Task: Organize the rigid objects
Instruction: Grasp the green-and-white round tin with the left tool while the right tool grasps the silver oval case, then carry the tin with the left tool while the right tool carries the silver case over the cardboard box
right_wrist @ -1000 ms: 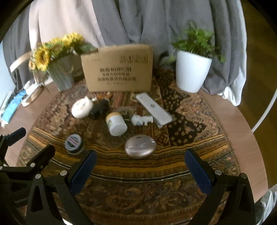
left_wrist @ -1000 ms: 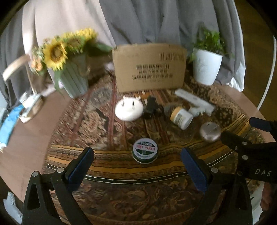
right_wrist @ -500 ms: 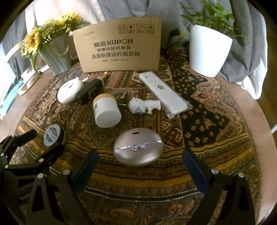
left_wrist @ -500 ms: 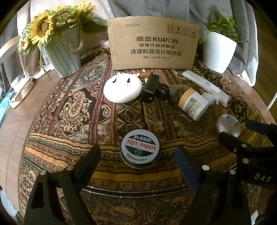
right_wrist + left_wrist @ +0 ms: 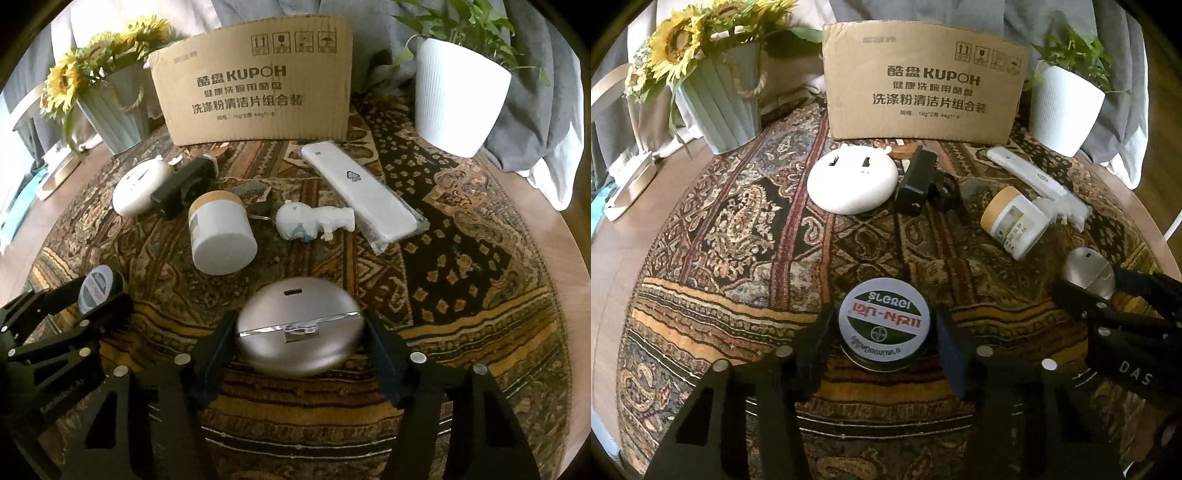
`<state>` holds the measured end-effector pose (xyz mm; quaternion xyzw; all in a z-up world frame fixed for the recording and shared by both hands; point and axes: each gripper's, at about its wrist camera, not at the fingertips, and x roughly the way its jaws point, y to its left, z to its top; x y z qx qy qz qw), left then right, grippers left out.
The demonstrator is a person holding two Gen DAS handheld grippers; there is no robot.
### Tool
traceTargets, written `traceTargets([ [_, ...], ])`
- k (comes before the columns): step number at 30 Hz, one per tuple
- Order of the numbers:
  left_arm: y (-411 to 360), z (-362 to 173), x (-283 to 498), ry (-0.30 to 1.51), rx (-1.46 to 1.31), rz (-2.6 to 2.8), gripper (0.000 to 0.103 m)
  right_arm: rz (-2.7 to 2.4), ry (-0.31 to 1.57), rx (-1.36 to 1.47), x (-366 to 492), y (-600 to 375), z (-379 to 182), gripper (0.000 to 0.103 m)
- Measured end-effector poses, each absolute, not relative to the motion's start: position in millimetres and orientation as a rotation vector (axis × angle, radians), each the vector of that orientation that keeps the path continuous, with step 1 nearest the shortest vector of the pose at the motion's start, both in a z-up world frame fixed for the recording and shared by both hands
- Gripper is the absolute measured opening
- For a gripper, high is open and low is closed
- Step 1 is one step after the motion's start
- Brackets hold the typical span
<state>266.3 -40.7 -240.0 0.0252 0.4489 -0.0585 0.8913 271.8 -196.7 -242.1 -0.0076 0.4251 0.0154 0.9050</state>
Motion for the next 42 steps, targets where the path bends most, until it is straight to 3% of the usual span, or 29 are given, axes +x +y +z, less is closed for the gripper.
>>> traceTargets([
  [15,-44,-205,256,0.878,0.049,-0.125,0.051,0.071,0.819,-0.016,259,-197,-213,0.067],
  [42,-54,-79,277,0.616,0.08,-0.144,0.051,0.05,0.541,-0.01,253,-203,-85,0.067],
])
